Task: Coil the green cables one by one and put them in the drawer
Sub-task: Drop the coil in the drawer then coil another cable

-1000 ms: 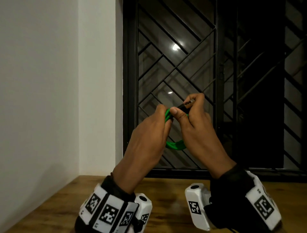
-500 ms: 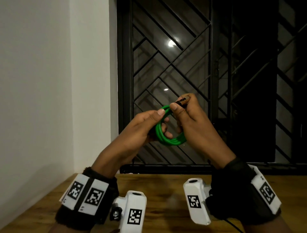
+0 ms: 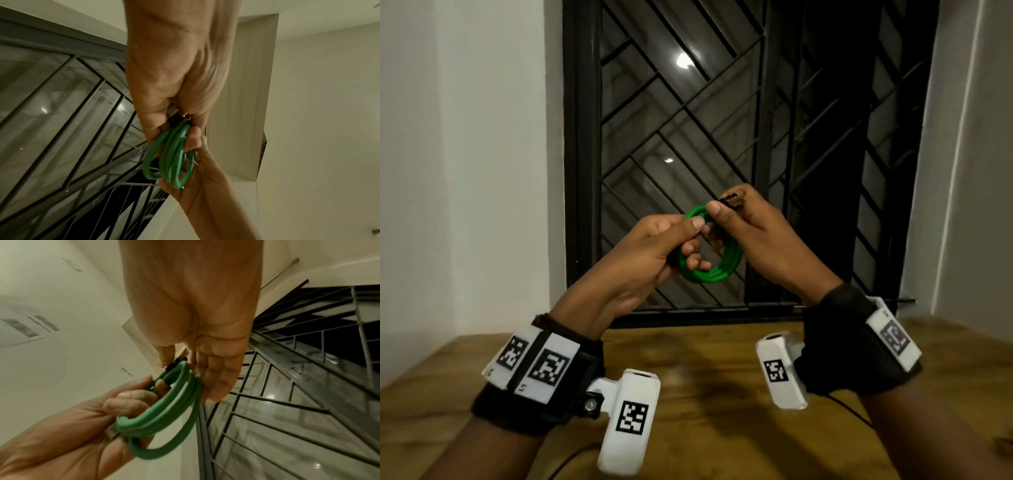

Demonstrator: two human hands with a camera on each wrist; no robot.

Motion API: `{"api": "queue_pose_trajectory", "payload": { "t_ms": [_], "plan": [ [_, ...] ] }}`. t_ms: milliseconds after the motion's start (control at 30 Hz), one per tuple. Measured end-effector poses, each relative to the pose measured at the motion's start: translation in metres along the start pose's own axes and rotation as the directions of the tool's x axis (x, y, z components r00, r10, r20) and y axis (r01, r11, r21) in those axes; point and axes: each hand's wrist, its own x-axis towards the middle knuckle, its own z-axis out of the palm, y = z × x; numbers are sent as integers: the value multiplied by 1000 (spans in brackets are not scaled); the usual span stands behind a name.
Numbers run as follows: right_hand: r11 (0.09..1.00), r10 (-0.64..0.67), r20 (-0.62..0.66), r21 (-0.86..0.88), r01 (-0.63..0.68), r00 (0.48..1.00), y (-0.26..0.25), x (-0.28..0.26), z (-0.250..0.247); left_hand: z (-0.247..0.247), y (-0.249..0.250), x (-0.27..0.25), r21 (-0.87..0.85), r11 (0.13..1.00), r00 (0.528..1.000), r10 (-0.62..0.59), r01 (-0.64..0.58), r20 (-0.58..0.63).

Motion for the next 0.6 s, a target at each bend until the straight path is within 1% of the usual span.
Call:
{"api": "queue_pose_trajectory", "payload": {
  "t_ms": [67,133,233,300,367,433,533,600],
  "plan": [
    [997,60,30,-54,-58,998,1,-11,-20,10,-7,0,4,1000,999,-11,11,40],
    [985,153,58,-91,-148,986,1,-27,-40,21,-14,-1,9,1000,996,-20,20,83],
    [944,308,130,-169,-285,943,4,-56,-75,35,-24,-2,-7,1000,993,-29,30,118],
    [894,414,137,-247,-374,900,11,-80,-103,43,-27,-3,-18,999,990,-31,33,134],
    [824,514,123,-348,-448,849,23,-105,-132,50,-30,-4,-27,999,989,-26,30,143],
    [739,608,124,-448,-503,784,40,-129,-158,54,-32,-5,-31,999,988,-23,28,154],
    [575,755,88,-565,-591,650,70,-165,-194,62,-37,-7,-14,999,982,-29,32,184],
    [478,820,62,-623,-620,569,87,-186,-211,67,-42,-9,3,999,979,-46,47,197]
  ]
}}
